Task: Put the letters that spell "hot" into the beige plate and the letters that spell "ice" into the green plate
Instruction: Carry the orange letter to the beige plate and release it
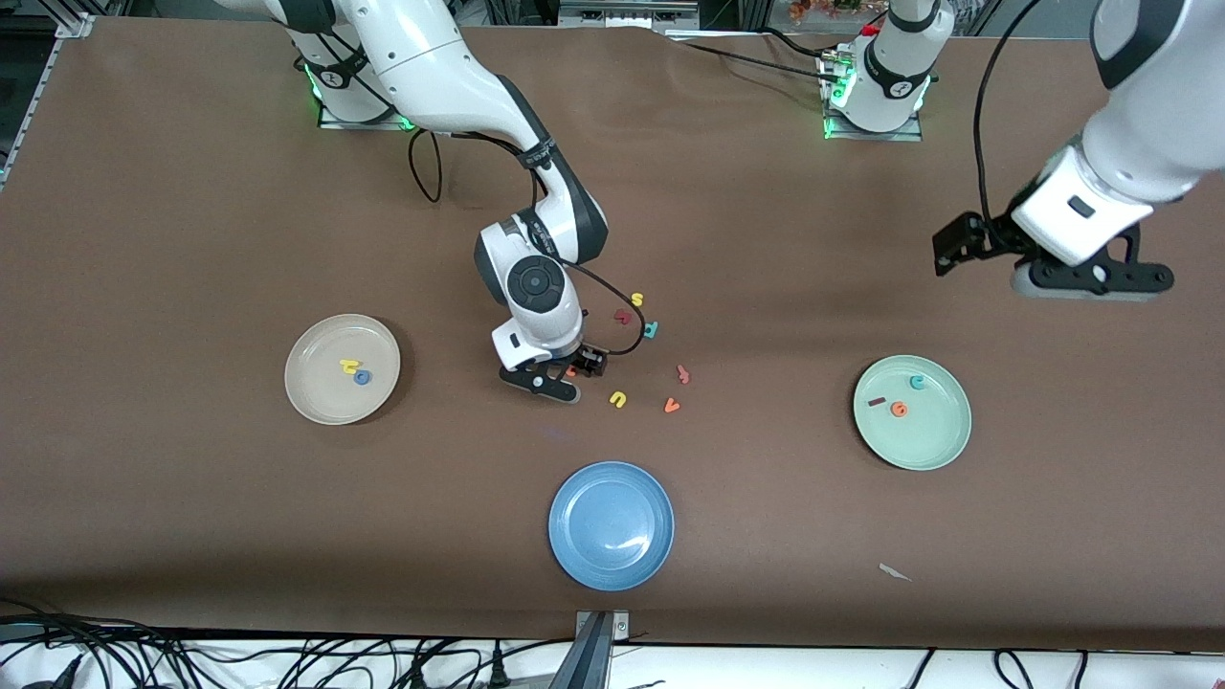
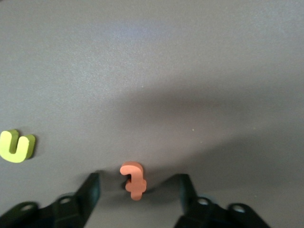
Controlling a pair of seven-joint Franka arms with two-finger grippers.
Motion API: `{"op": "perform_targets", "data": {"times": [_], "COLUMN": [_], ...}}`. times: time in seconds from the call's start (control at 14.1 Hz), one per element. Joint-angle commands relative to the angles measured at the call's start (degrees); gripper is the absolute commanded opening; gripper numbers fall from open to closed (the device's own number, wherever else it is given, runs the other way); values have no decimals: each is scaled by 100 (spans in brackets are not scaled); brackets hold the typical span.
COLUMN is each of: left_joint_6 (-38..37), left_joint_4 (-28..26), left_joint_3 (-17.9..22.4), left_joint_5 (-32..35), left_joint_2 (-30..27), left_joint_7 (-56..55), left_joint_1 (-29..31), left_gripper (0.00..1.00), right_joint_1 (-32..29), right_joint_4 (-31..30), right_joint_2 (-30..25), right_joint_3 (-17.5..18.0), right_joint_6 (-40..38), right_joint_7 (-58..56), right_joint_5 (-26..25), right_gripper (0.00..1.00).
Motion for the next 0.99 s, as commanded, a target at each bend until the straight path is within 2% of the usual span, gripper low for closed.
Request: {"op": "perform_targets", "data": {"times": [0.0, 0.07, 0.43, 0.5, 0.64, 0.71, 0.92], "left_joint_6": [180, 180, 109, 109, 109, 109, -31], "left_joint_4": [-508, -508, -491, -491, -491, -482, -324], "left_joint_3": [283, 274, 19, 19, -33, -199, -297], "left_joint_5": [92, 74, -5, -5, -5, -5, 21], "left_joint_2": [-371, -371, -371, -371, -363, -363, -284], "left_joint_7": [39, 39, 469, 505, 531, 531, 470], "left_joint_1": [-243, -199, 241, 250, 346, 451, 408], "left_gripper": [100, 100, 100, 100, 100, 100, 100], "right_joint_1": [4, 3, 12, 12, 12, 4, -75], "right_joint_4": [237, 237, 237, 237, 237, 237, 473], "right_joint_2": [148, 148, 156, 156, 156, 156, 104], "right_joint_3": [-11, -11, 15, 15, 15, 15, -28], "right_joint_6": [-136, -136, -136, -136, -136, -136, -608], "right_joint_7": [66, 75, 84, 84, 84, 92, 31], "right_joint_5": [99, 99, 108, 108, 108, 108, 81], "right_gripper": [58, 55, 20, 16, 11, 9, 6]}}
